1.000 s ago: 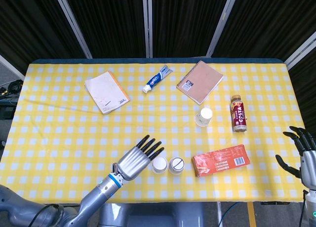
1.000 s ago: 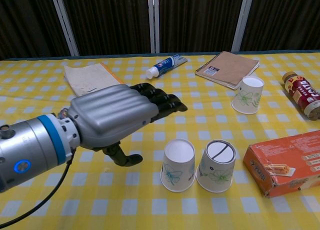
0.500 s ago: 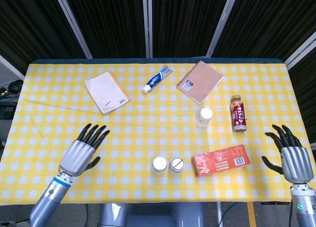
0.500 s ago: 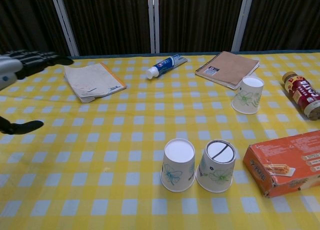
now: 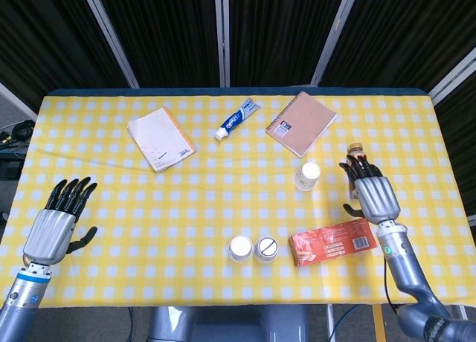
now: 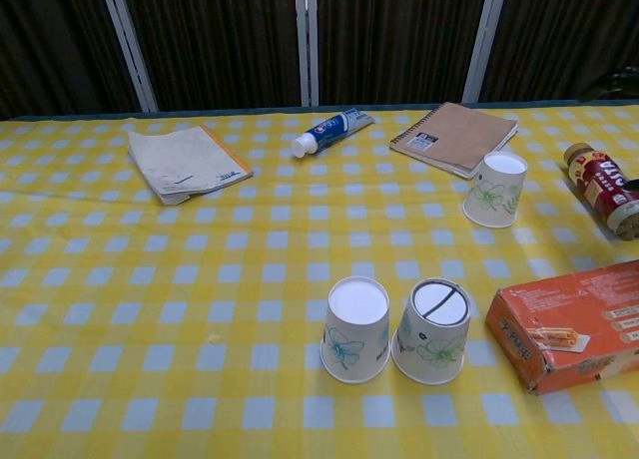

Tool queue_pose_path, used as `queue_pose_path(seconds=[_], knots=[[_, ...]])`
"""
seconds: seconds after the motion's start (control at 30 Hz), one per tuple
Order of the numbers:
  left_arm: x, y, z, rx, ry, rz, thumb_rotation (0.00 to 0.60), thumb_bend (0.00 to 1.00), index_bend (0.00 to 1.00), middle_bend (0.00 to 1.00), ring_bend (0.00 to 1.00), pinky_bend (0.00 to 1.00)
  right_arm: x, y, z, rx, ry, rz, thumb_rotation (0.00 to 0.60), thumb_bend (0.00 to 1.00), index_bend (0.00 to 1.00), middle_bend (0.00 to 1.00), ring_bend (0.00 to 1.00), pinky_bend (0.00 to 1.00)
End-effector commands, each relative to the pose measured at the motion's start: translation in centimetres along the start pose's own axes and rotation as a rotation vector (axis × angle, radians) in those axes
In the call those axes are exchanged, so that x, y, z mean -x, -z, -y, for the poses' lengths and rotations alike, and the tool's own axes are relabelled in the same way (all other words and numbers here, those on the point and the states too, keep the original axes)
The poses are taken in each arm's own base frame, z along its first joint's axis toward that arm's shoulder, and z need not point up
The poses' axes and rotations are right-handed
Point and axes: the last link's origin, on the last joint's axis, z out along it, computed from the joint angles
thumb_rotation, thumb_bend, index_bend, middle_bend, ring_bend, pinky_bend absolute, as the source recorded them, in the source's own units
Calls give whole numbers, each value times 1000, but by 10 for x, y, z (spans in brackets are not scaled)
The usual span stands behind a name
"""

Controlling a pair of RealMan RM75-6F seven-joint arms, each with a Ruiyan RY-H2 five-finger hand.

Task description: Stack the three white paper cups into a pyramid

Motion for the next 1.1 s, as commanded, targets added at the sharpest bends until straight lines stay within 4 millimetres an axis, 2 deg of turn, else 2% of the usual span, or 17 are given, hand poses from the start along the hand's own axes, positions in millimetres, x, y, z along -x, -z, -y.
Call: queue_pose_path(seconds=[0.03, 0.23, 0.47, 1.1], knots=[[0, -1, 6, -11, 9, 3, 600, 309, 0, 0, 0, 0, 3, -38, 23, -6, 23, 36, 600, 130, 149, 43, 0, 181], [-1, -2, 6, -2, 20, 4, 600, 309, 0, 0, 0, 0, 8, -60, 33, 9, 25, 58, 600, 219, 189, 44, 0, 182], [0, -5, 9, -5, 28, 29, 600, 308, 0, 0, 0, 0, 19, -74, 35, 37, 31, 95, 600, 245, 205, 43, 0, 182], [-1, -6, 10, -4, 45, 41, 600, 308, 0, 0, 0, 0, 33, -81, 48, 35, 30, 139, 600, 299, 257, 48, 0, 183]])
